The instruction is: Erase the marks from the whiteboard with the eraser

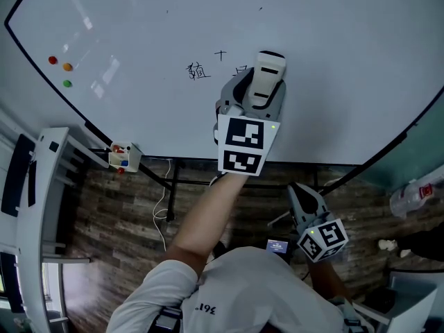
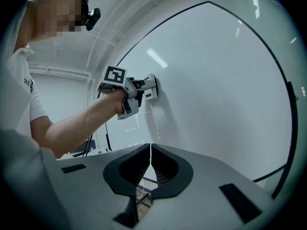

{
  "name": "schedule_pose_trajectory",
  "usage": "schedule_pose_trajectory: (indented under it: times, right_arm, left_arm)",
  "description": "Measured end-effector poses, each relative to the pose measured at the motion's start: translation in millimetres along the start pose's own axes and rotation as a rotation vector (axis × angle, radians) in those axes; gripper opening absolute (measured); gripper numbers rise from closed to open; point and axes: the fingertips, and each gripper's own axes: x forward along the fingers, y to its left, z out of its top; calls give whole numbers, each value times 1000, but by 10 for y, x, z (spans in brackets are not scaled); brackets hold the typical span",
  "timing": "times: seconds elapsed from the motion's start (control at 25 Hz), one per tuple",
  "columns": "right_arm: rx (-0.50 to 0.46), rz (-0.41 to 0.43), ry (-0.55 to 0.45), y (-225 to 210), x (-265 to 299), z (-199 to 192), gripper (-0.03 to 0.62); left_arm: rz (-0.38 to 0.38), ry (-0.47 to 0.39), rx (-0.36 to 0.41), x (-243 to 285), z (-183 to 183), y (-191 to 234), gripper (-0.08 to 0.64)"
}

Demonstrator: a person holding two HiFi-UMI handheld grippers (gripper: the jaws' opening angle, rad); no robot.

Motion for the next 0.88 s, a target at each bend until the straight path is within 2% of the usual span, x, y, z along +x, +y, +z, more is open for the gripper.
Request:
schedule_pose_trajectory:
  times: [0.72, 0.88]
  right_arm:
    - [2, 25, 9, 141, 203, -37, 26]
    - [-1, 36, 11, 184, 243, -41, 26]
  left_arm:
    - [4, -6, -50, -118, -9, 261, 245]
    - [26, -10, -75, -174, -10, 405, 245]
